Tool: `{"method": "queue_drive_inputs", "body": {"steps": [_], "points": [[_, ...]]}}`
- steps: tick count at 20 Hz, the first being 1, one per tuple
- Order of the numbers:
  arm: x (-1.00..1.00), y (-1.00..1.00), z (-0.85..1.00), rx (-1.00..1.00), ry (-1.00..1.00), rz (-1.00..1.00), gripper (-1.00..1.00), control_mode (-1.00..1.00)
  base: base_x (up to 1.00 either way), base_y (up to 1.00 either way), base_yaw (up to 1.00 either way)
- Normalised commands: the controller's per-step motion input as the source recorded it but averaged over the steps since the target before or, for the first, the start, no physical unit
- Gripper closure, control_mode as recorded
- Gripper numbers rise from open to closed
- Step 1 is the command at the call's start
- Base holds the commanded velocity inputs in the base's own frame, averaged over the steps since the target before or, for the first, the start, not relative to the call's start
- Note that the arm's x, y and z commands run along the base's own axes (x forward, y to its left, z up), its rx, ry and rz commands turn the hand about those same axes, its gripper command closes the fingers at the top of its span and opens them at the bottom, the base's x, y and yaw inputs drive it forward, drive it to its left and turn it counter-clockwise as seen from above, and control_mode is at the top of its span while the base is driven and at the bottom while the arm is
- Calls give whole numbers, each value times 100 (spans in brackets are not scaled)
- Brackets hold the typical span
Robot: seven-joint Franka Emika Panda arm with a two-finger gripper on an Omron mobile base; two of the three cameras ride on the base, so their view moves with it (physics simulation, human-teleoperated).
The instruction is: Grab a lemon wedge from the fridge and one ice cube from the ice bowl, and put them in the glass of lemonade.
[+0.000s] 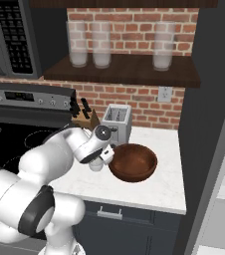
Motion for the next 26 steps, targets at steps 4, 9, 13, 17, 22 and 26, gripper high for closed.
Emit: {"method": "queue_drive_inputs", "body": {"steps": [4, 9, 13, 17, 22, 26], "points": [[11, 0, -18, 0, 0, 0, 100, -100, 0, 0, 0], [6, 0, -24, 0, 0, 1, 100, -100, 0, 0, 0], [-2, 0, -7, 0, 0, 1, -100, -100, 0, 0, 0], [-9, 0, 0, 0, 0, 0, -100, -100, 0, 0, 0], [-7, 0, 0, 0, 0, 0, -100, -100, 0, 0, 0], [0, 0, 13, 0, -2, 0, -100, -100, 0, 0, 0]]}}
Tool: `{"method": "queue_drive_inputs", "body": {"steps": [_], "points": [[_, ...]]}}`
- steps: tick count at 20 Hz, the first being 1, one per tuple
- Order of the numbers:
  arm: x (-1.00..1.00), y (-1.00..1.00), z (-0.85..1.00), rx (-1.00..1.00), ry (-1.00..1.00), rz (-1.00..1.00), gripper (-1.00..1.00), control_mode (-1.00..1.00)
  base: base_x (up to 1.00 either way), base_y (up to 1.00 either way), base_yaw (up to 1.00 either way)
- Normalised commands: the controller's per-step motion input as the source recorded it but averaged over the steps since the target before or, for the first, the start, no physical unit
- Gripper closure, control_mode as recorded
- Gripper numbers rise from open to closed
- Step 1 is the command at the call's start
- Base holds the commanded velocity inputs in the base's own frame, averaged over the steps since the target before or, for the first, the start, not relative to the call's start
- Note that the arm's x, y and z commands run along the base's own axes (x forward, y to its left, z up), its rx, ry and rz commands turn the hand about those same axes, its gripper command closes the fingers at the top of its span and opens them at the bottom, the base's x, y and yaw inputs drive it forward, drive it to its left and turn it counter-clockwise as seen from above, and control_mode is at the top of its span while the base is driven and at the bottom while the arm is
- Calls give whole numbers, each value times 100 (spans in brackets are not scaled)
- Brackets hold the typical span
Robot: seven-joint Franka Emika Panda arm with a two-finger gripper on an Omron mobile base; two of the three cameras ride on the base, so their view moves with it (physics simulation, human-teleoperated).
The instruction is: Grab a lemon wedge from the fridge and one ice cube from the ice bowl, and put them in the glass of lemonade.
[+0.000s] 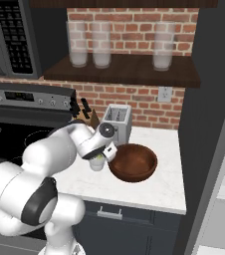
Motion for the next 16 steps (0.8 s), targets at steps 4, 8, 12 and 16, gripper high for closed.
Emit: {"method": "queue_drive_inputs", "body": {"steps": [4, 8, 12, 16], "points": [[0, 1, 37, 0, -4, 0, -100, -100, 0, 0, 0], [-14, 4, 53, 0, -7, 0, -100, -100, 0, 0, 0], [-65, 0, 23, 0, -4, 0, -100, -100, 0, 0, 0], [-98, 13, 0, -7, 0, 0, -100, -100, 0, 0, 0]]}}
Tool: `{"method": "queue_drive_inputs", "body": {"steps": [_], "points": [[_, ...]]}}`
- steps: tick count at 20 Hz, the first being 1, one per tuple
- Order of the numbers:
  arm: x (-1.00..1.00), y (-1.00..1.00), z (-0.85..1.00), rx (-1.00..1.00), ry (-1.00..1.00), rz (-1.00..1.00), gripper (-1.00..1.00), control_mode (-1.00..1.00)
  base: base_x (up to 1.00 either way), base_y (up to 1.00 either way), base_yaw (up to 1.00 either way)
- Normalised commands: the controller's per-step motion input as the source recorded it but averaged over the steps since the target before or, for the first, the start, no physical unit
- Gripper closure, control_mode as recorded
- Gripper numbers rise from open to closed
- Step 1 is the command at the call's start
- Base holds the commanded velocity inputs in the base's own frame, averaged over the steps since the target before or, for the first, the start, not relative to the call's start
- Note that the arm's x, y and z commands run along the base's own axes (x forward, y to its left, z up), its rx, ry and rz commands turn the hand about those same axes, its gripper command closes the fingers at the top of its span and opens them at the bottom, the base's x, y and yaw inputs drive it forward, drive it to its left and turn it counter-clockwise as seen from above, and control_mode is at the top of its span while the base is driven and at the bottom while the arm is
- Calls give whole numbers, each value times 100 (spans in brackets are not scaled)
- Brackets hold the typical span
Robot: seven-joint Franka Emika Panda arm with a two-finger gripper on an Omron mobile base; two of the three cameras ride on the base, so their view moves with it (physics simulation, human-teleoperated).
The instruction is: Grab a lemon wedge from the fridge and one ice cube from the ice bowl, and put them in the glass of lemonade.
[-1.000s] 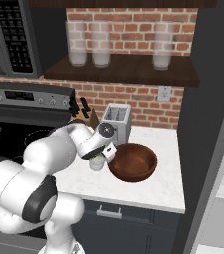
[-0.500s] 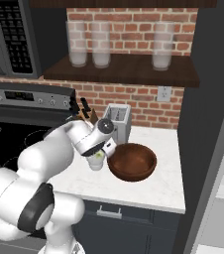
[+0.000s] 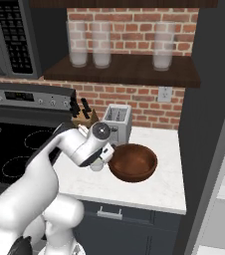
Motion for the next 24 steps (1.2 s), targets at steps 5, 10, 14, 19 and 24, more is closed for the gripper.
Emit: {"method": "queue_drive_inputs", "body": {"steps": [5, 10, 14, 19, 24], "points": [[-88, 48, 24, -20, -3, 0, -100, -100, 0, 0, 0], [-52, 79, 72, -34, -17, 0, -100, -100, 0, 0, 0], [-43, 79, 85, -35, -26, 0, -100, -100, 0, 0, 0], [-30, 80, 76, -33, -25, 0, -100, -100, 0, 0, 0], [-9, 92, 29, -34, -8, 0, -100, -100, 0, 0, 0]]}}
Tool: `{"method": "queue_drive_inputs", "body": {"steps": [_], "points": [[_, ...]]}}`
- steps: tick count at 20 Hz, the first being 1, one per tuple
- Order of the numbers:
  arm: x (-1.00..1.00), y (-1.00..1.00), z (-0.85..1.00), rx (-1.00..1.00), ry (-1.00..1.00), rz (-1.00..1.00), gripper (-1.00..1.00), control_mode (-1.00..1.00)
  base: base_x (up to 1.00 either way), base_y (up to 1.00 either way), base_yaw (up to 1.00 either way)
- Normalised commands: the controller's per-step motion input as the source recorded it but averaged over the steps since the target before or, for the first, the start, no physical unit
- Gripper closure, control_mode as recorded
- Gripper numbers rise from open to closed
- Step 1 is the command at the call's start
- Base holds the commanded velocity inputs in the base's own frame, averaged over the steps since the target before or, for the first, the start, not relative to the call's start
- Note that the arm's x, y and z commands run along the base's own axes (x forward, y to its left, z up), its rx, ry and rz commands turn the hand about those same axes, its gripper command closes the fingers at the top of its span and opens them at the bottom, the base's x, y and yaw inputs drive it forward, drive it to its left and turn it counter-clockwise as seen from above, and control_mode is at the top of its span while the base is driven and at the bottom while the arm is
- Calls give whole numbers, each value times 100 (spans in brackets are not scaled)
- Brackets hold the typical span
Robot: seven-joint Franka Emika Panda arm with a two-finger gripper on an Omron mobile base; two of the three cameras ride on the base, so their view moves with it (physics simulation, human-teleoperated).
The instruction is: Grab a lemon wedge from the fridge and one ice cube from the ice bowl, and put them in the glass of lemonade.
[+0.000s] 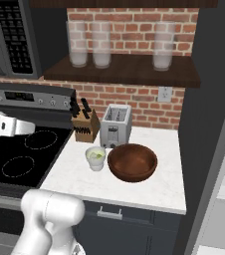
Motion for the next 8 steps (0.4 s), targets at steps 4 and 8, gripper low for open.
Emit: {"method": "queue_drive_inputs", "body": {"steps": [4, 8], "points": [[-1, 85, 0, -32, 0, 0, -100, -100, 0, 0, 0], [0, 55, -4, -15, 4, 0, -100, -100, 0, 0, 0]]}}
